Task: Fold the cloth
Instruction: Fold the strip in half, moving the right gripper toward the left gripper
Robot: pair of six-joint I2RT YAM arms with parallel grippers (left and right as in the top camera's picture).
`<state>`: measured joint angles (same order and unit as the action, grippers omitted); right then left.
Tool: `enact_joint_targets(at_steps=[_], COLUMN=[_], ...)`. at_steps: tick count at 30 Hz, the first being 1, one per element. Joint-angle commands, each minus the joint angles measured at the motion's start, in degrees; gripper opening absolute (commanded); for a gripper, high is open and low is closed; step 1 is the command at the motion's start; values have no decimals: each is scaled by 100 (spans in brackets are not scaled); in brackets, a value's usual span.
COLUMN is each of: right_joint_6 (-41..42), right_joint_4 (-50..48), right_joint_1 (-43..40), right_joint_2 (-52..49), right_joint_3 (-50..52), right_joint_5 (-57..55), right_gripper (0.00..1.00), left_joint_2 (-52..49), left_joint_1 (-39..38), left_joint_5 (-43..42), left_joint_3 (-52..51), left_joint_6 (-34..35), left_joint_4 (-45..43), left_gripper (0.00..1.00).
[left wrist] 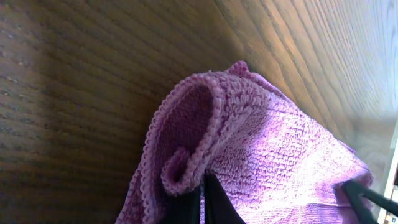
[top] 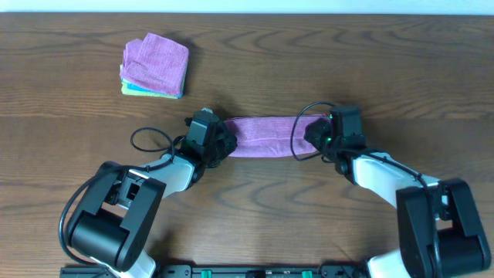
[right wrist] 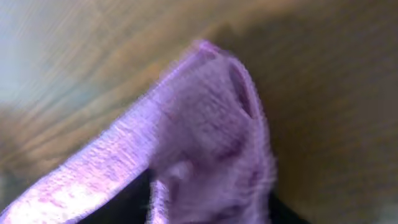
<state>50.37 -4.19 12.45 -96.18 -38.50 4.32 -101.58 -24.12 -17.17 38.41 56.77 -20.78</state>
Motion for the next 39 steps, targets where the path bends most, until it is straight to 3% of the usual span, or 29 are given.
enact_joint_targets(at_steps=[1,4,19,39], right_joint_6=[-173,-299,-1622,-1705], right_joint_4=[184,267,975,984], right_joint_1=[90,48,535,1858], right_joint_2=[-304,-269,1482,1539], right_joint_3=[181,181,181,-501], right_joint_5=[-31,-46,-57,-756], right_gripper=[15,1,1,1], left_joint_2=[-109,-109,-105,144], left_joint_1=[9,11,11,221], left_joint_5=[125,125,70,-498], left_joint_3=[83,83,83,101], left_joint_6=[-66,-68,-151,-859], left_joint_4=[42,46,107,138], left_gripper=[6,6,6,6])
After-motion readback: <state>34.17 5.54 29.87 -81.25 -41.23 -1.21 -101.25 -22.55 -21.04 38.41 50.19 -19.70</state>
